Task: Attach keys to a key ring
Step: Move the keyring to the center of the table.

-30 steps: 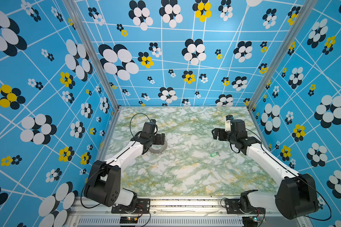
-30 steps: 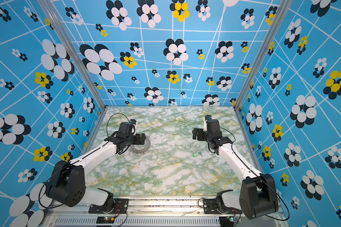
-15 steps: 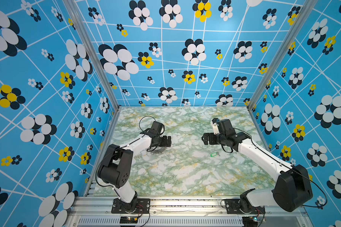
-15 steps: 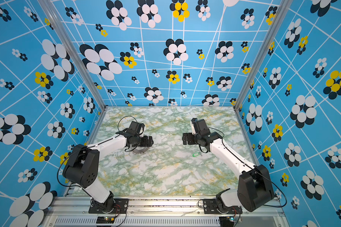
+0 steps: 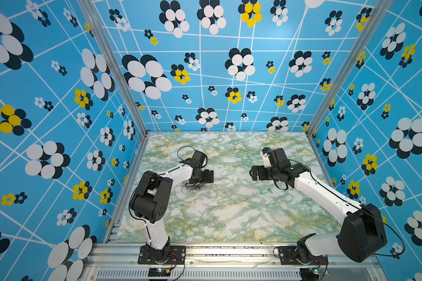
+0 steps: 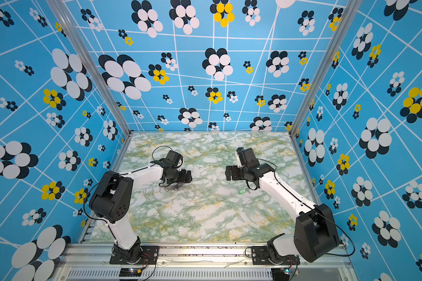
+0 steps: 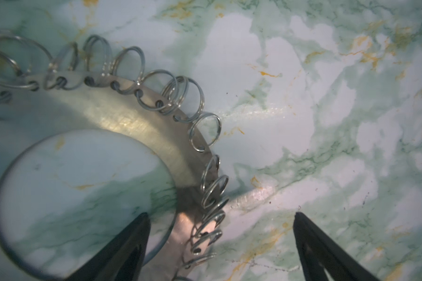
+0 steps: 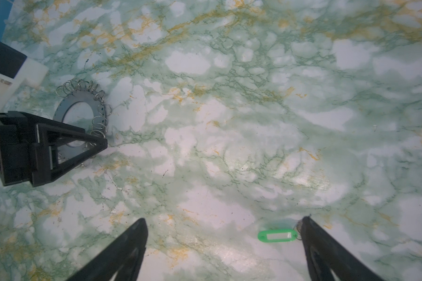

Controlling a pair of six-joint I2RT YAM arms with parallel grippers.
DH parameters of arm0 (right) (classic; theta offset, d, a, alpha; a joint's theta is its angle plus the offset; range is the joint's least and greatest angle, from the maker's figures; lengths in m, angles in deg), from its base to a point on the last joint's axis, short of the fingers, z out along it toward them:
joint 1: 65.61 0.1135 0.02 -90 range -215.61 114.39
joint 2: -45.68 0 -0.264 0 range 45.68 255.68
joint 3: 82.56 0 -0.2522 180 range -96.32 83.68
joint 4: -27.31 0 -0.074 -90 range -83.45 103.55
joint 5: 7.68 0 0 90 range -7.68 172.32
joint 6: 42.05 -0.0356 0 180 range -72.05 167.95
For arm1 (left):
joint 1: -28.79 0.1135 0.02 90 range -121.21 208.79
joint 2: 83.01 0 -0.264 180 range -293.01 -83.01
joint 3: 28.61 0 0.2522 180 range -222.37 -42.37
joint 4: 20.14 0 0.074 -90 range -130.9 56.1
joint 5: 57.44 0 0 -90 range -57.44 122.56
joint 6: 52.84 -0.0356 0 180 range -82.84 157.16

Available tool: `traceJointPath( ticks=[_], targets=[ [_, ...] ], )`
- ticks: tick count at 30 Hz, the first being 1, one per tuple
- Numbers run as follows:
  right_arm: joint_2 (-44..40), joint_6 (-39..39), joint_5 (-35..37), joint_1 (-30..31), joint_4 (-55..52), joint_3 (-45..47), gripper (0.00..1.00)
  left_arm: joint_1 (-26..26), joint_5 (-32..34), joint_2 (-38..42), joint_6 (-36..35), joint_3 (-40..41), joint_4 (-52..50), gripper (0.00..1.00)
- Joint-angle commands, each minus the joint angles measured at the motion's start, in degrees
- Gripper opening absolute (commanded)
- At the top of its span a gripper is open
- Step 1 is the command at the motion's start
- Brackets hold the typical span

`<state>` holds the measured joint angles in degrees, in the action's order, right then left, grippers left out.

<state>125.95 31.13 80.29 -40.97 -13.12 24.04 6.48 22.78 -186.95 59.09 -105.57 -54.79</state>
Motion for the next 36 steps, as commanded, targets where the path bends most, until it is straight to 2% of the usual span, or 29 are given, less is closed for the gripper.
traceJointPath(
  ticks=[1,10,17,20,25,30,36],
  targets=[
    [-0.73,-0.50,1.05,0.44,-1.66,-1.34,0.99,-0.98,-3.23,-1.97,2.61,-0.51,-1.42,0.91],
    [-1.38,-0.62,1.08,0.45,-1.43,-0.32,0.99,-8.17,-6.18,-1.97,10.12,-0.61,-2.23,0.88],
    [-1.34,-0.98,0.56,0.45,-1.07,0.06,0.99,-12.36,-9.55,-5.57,19.99,-2.90,5.90,0.86],
    [-1.60,-0.90,0.39,0.48,-1.46,-0.02,0.99,-13.29,-7.89,-5.76,18.95,-6.40,3.62,0.85],
    [-2.90,-0.85,-0.12,0.47,-2.10,0.69,0.99,-13.55,-0.79,0.96,14.58,-7.28,-1.99,0.85],
    [-3.53,-1.12,-1.46,0.49,-2.30,1.21,0.99,-13.82,3.84,8.62,12.19,-3.62,-7.53,0.85],
    [-3.39,-1.82,-2.89,0.93,-1.85,1.20,0.99,-16.24,3.54,14.72,12.46,4.35,-9.08,0.79]
  ],
)
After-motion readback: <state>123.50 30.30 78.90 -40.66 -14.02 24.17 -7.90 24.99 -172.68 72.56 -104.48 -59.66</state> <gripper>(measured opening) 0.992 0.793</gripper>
